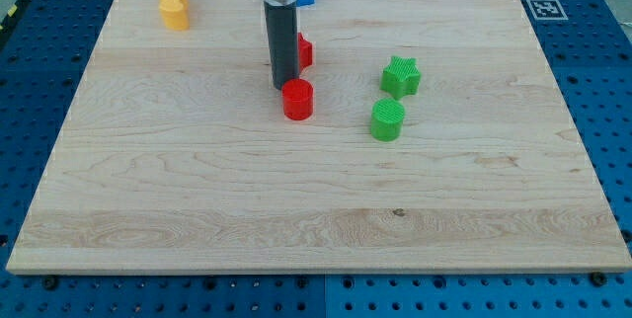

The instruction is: Move the red circle horizontally to the green circle

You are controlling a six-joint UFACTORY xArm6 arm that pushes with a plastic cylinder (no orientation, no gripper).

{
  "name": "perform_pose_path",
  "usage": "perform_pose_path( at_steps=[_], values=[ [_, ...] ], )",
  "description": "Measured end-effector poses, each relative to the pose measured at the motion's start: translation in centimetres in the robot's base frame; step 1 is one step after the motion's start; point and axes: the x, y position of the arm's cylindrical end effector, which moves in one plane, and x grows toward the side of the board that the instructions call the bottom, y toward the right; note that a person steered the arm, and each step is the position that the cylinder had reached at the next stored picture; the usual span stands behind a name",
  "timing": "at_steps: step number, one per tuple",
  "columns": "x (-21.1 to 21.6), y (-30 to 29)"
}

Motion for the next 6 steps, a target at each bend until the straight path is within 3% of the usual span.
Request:
perform_pose_path(
  at_steps=[6],
  values=[
    [2.2,0.7]
  ],
)
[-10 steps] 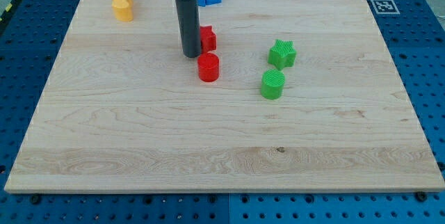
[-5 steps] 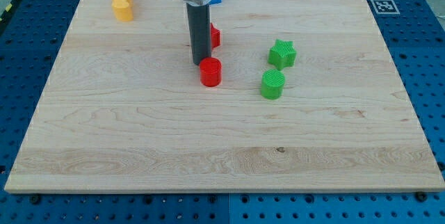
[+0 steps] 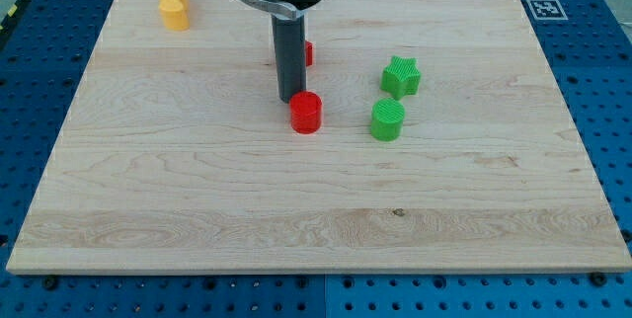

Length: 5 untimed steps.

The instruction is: Move the red circle horizontally to the green circle

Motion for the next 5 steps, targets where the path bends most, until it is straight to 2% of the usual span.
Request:
perform_pose_path(
  at_steps=[5],
  values=[
    [1.9,-1.5]
  ],
)
